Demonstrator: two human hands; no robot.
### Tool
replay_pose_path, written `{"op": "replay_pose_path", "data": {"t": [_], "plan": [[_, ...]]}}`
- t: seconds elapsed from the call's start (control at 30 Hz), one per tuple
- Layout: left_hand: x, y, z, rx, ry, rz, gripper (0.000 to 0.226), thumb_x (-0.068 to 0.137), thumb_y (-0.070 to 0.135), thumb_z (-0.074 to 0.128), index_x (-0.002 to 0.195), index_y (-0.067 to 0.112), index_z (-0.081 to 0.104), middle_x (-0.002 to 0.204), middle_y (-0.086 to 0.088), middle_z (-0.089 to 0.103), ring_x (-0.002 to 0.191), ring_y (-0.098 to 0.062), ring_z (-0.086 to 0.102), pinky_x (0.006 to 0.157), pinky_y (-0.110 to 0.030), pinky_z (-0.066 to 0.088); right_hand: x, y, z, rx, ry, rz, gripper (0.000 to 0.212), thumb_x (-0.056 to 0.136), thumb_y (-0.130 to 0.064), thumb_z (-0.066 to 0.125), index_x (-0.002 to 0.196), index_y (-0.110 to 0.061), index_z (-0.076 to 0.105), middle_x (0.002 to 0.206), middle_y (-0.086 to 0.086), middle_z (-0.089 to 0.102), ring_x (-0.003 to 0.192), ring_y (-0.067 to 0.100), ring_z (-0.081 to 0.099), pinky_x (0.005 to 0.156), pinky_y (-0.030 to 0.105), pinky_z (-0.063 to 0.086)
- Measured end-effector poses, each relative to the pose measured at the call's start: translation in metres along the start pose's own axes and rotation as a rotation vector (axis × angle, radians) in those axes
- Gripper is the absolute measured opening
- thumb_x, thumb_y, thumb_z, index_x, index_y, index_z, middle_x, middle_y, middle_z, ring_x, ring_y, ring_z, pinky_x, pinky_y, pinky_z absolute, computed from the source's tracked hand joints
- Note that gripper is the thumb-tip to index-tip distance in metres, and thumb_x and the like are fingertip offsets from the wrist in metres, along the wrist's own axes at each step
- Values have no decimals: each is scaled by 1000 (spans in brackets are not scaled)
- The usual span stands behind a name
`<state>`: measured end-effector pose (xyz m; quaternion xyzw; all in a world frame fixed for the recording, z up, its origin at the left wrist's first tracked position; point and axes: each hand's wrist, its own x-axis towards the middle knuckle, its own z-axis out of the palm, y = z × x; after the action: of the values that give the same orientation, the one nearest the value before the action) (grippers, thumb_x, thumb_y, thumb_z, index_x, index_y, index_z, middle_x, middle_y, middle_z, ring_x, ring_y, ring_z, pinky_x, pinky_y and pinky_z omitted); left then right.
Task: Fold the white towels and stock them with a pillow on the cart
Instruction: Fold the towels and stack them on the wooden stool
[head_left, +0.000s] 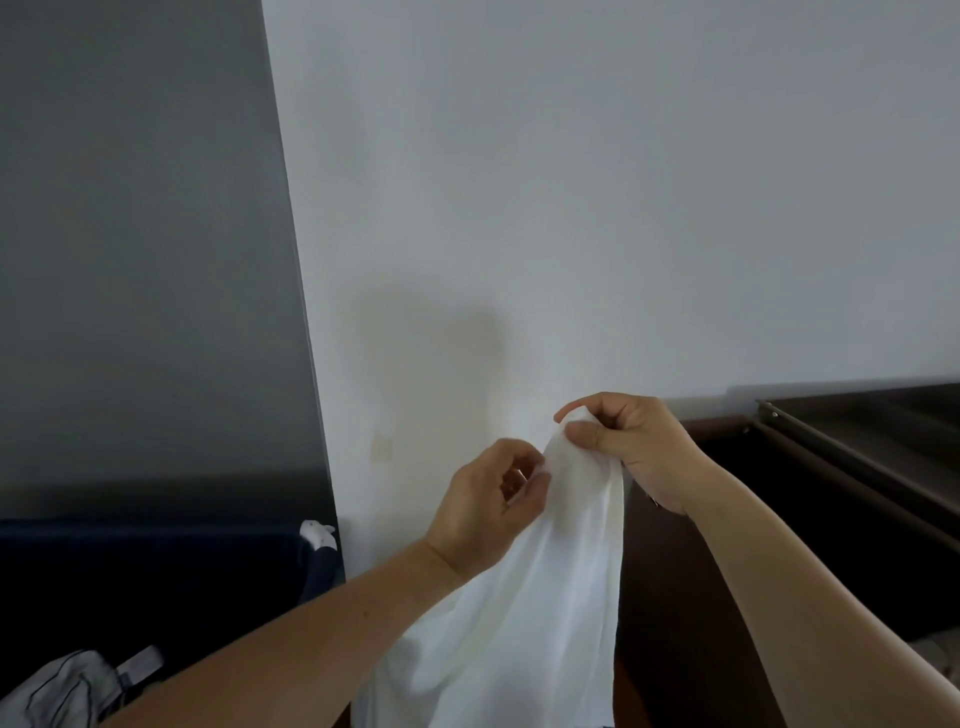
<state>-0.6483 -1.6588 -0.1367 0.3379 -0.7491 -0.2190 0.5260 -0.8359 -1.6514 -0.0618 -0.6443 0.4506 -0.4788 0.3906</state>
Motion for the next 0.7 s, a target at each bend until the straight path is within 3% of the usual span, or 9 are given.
{"op": "replay_pose_path", "data": {"t": [0.1, 0.17, 0.3, 0.37, 0.43, 0.53, 0.63, 0.7], "plan": [[-5, -6, 2, 9, -47, -93, 19, 92, 23, 66, 90, 39, 56, 84, 19, 62, 70, -7, 56, 65, -16, 47, -1, 0, 2, -7, 10, -25, 11, 91, -8, 68, 91, -15, 76, 90, 12, 72, 82, 18, 66, 79, 33, 57], [-10, -13, 2, -5, -91, -137, 2, 91, 30, 66, 92, 29, 63, 82, 15, 63, 71, -5, 56, 67, -19, 48, 0, 2, 3, 11, 13, -39, 12, 91, -7, 67, 91, -14, 76, 85, 5, 72, 81, 18, 65, 77, 30, 56], [-23, -30, 0, 39, -244, -155, 18, 92, 40, 57, 81, 25, 58, 81, 9, 54, 74, -7, 52, 71, -21, 45, 2, 2, -1, 103, 77, -69, 11, 86, -13, 72, 86, -21, 79, 89, 12, 69, 84, 27, 62, 86, 46, 54], [-29, -42, -3, 100, -293, -191, 32, 95, 46, 48, 81, 17, 54, 83, 2, 53, 75, -16, 52, 74, -32, 47, 4, -3, -4, 172, 143, -84, 15, 86, -12, 71, 83, -24, 80, 88, 11, 70, 84, 29, 62, 86, 49, 53], [-32, -53, -6, 145, -315, -214, 38, 98, 49, 40, 84, 15, 52, 84, -1, 52, 76, -19, 52, 75, -38, 47, 6, -7, -11, 205, 220, -120, 20, 89, -8, 69, 82, -23, 79, 85, 8, 68, 81, 29, 58, 79, 44, 51], [-37, -68, -17, 226, -316, -241, 33, 103, 43, 37, 81, 19, 45, 79, 6, 48, 70, -11, 44, 73, -39, 45, 6, -14, -27, 280, 356, -142, 7, 82, -19, 73, 88, -17, 76, 81, 6, 66, 76, 25, 58, 68, 32, 51], [-43, -78, -27, 275, -380, -287, 28, 99, 44, 40, 88, 21, 50, 85, 7, 53, 76, -13, 49, 79, -40, 48, 4, -15, -42, 378, 449, -143, 6, 89, -11, 68, 91, -12, 73, 82, -3, 72, 76, 14, 66, 71, 29, 55], [-46, -71, -26, 291, -449, -254, 35, 91, 53, 39, 92, 22, 54, 91, 8, 55, 83, -10, 51, 81, -32, 48, 4, -15, -42, 377, 408, -139, 7, 85, -15, 70, 90, -12, 73, 84, 0, 72, 77, 16, 67, 72, 30, 55]]}}
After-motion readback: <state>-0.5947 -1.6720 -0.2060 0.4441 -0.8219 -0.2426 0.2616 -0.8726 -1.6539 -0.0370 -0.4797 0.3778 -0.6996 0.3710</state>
